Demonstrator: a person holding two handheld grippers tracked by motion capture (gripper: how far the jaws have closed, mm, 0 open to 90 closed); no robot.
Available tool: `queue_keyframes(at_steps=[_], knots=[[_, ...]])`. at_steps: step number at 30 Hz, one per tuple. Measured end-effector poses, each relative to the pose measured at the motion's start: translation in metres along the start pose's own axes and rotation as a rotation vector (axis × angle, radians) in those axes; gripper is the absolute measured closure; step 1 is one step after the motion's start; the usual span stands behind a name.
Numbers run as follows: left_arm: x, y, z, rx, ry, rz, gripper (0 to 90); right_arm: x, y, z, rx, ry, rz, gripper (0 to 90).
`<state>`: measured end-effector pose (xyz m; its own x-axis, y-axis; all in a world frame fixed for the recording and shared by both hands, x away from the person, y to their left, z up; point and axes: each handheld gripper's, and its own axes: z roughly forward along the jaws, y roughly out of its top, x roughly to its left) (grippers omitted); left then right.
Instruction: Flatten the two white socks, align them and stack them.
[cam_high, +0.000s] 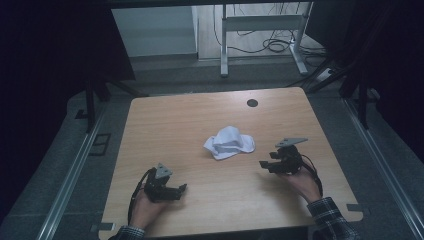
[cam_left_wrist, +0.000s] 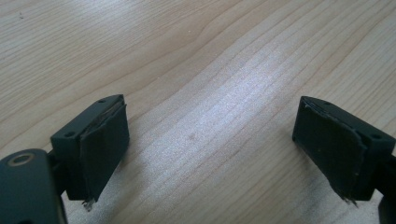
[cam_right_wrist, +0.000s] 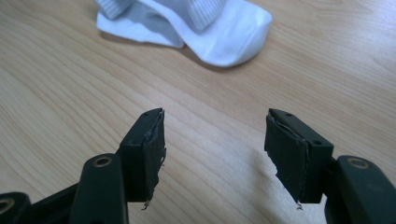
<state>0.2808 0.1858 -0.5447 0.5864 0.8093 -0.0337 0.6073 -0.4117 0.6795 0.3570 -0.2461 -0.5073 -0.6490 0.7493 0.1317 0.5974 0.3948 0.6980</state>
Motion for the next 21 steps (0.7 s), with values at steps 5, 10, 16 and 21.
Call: queue_keyframes(at_steps=[5, 10, 16, 21], knots=[[0.000, 0.000, 0.000, 0.000, 0.000, 0.000, 10.8, -0.002, 0.009, 0.002, 0.004, -0.002, 0.001, 38.3], [0.000, 0.000, 0.000, 0.000, 0.000, 0.000, 10.8, -0.002, 0.022, 0.004, -0.009, 0.006, -0.009, 41.4], [0.000, 0.000, 0.000, 0.000, 0.000, 0.000, 10.8, -0.001, 0.034, 0.008, -0.020, 0.008, -0.015, 42.4], [0.000, 0.000, 0.000, -0.001, 0.000, 0.000, 10.8, 0.000, 0.049, 0.014, -0.028, 0.001, -0.016, 42.4]])
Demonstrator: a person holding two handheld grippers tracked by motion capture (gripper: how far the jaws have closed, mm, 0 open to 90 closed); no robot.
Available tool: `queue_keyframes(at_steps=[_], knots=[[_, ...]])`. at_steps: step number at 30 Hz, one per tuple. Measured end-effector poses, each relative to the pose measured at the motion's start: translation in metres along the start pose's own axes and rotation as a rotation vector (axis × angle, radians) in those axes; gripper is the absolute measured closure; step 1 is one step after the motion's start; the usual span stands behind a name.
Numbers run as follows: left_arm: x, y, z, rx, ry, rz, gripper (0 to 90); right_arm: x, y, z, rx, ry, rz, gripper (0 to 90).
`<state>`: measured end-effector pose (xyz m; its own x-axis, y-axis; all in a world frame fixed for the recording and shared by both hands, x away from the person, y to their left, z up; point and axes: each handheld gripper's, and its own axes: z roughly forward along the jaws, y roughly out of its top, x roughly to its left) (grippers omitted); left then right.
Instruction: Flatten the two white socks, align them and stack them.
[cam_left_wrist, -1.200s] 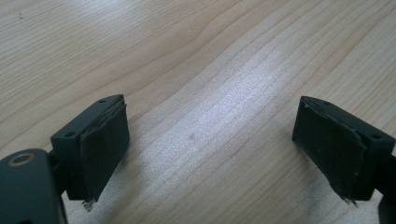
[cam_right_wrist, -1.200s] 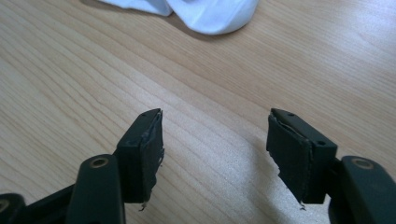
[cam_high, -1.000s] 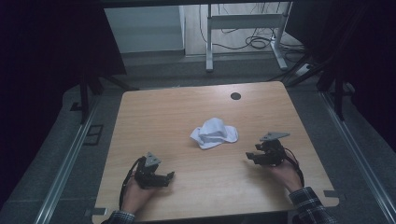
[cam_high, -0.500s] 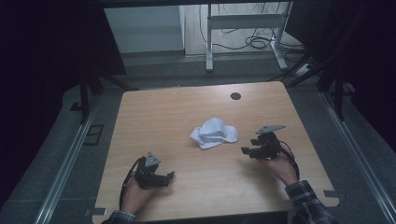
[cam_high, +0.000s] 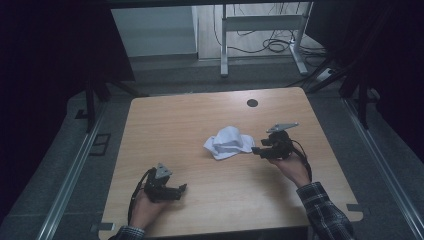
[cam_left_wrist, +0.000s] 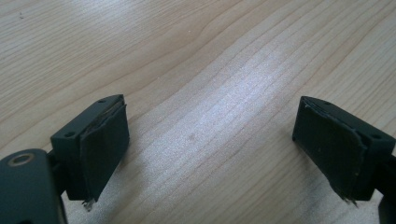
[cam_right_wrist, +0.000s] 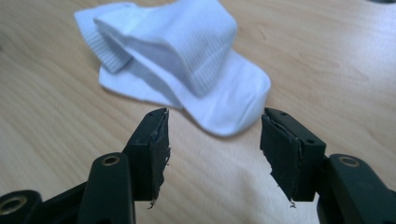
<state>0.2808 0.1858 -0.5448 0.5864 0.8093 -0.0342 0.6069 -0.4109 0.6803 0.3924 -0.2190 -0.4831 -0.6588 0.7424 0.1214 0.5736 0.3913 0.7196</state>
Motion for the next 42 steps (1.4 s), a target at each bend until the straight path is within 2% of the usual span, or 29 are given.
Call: queue_keyframes(at_steps=[14, 23, 25, 27, 32, 33, 37, 39, 42], knots=[[0.000, 0.000, 0.000, 0.002, 0.001, 0.000, 10.8, 0.001, 0.037, 0.021, -0.006, -0.038, -0.016, 43.9], [0.000, 0.000, 0.000, 0.000, 0.001, 0.003, 10.8, 0.002, 0.052, 0.045, 0.004, -0.064, -0.017, 45.0], [0.000, 0.000, 0.000, 0.000, 0.000, 0.000, 10.8, 0.003, 0.054, 0.057, 0.015, -0.077, -0.019, 44.6], [0.000, 0.000, 0.000, 0.000, 0.000, 0.000, 10.8, 0.002, 0.053, 0.061, 0.021, -0.081, -0.017, 44.6], [0.000, 0.000, 0.000, 0.000, 0.000, 0.001, 10.3, 0.003, 0.047, 0.084, 0.051, -0.078, -0.015, 44.1], [0.000, 0.000, 0.000, 0.001, 0.000, 0.001, 10.3, 0.003, 0.047, 0.084, 0.051, -0.078, -0.015, 44.1], [0.000, 0.000, 0.000, 0.000, 0.000, 0.001, 10.3, 0.006, 0.042, 0.095, 0.077, -0.085, -0.039, 45.1], [0.000, 0.000, 0.000, 0.000, 0.000, 0.001, 10.3, 0.007, 0.040, 0.099, 0.080, -0.084, -0.046, 48.3], [0.000, 0.000, 0.000, 0.000, 0.000, 0.001, 10.3, 0.008, 0.037, 0.101, 0.089, -0.082, -0.054, 60.1]])
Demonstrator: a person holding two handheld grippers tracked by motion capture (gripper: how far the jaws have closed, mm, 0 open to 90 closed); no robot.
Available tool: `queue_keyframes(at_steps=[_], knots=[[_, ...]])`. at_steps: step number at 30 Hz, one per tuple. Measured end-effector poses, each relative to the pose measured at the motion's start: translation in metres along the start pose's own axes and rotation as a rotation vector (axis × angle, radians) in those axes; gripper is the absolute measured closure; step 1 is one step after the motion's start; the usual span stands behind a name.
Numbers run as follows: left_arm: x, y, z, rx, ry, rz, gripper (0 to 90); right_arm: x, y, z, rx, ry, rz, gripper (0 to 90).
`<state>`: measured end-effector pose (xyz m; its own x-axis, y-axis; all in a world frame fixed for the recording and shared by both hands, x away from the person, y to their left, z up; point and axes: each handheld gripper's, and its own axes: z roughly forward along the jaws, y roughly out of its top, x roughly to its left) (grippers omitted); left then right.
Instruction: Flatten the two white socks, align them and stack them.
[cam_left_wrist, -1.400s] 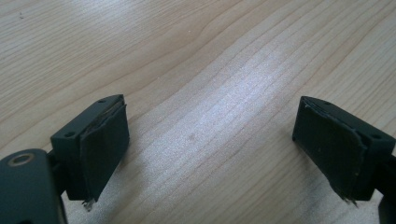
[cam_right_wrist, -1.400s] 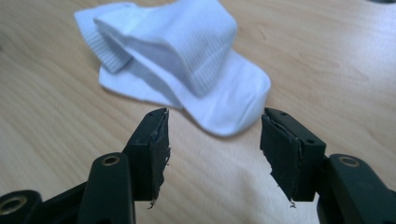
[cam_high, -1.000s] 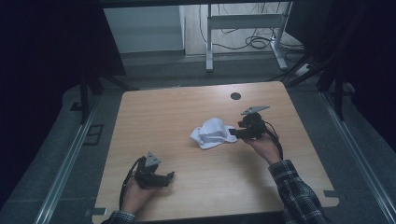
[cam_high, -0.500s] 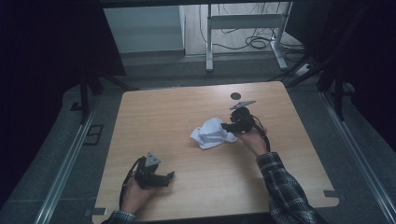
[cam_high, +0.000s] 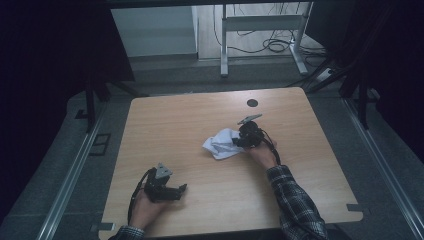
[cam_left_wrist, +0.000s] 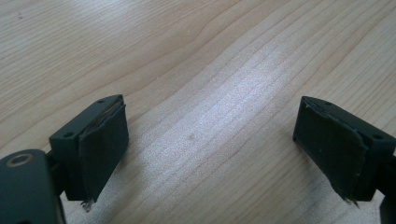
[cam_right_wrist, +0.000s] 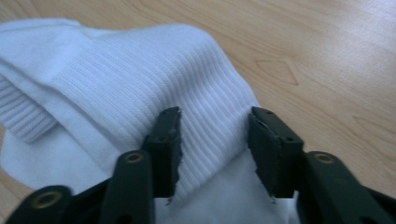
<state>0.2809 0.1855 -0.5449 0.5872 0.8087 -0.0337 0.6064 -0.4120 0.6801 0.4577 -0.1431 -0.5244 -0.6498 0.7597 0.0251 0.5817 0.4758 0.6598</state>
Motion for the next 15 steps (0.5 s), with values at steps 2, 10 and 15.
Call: queue_keyframes(at_steps=[2, 10, 15], knots=[[0.000, 0.000, 0.000, 0.000, 0.000, 0.000, 10.3, 0.001, 0.000, -0.001, 0.000, 0.007, -0.002, 71.6], [0.000, 0.000, 0.000, 0.001, 0.000, 0.001, 10.3, 0.001, 0.006, -0.018, -0.017, 0.000, -0.001, 81.7], [0.000, 0.000, 0.000, 0.001, 0.000, 0.007, 10.3, 0.000, 0.017, -0.043, -0.054, 0.028, 0.015, 81.5]])
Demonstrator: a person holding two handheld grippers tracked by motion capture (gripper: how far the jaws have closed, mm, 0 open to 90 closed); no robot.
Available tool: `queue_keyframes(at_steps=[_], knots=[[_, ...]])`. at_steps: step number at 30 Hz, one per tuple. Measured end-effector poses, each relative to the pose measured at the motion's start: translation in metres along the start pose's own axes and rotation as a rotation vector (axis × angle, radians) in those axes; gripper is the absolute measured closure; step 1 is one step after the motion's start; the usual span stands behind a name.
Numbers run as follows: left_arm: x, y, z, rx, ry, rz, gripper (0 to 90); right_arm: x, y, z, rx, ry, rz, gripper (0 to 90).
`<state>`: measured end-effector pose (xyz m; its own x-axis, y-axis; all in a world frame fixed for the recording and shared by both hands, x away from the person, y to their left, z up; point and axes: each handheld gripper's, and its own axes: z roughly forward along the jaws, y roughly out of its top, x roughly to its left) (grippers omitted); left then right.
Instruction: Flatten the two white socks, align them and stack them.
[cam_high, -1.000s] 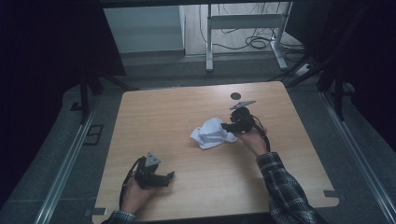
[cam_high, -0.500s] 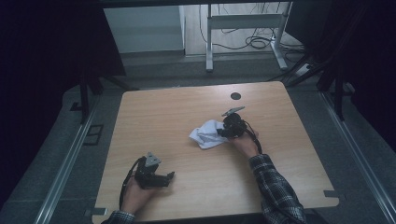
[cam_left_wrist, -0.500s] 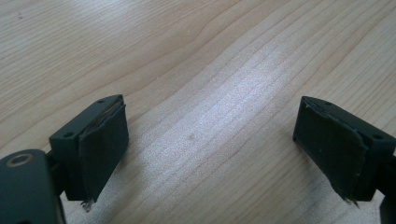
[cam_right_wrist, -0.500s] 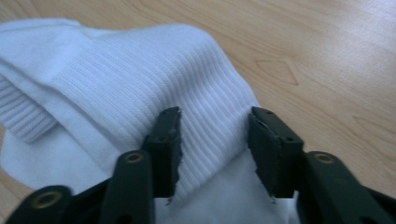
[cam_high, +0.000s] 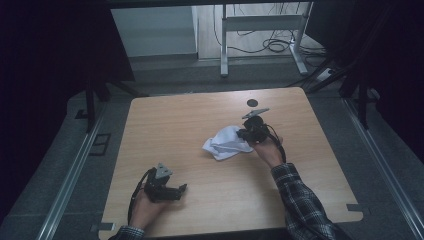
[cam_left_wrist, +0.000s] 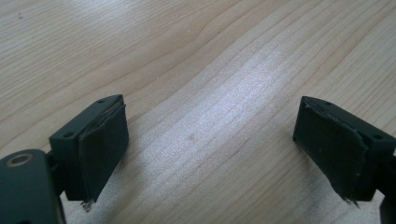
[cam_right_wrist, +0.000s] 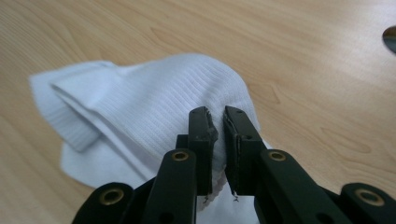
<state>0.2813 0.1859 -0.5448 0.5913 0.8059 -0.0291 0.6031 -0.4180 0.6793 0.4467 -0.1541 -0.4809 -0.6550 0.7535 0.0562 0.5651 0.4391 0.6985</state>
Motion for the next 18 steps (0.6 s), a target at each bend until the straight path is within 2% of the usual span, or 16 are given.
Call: queue_keyframes(at_steps=[3, 4, 11, 18], knots=[[0.000, 0.000, 0.000, 0.000, 0.000, 0.001, 10.3, 0.004, 0.011, -0.019, -0.022, 0.009, -0.012, 82.0], [0.000, 0.000, 0.000, 0.000, 0.000, 0.001, 10.3, 0.004, 0.011, -0.019, -0.022, 0.009, -0.012, 82.0], [0.000, 0.000, 0.000, 0.000, 0.001, -0.002, 10.2, 0.013, 0.031, -0.052, -0.066, 0.003, -0.044, 82.4], [0.000, 0.000, 0.000, 0.000, 0.003, -0.001, 10.2, 0.025, 0.051, -0.076, -0.122, 0.023, -0.062, 82.6]])
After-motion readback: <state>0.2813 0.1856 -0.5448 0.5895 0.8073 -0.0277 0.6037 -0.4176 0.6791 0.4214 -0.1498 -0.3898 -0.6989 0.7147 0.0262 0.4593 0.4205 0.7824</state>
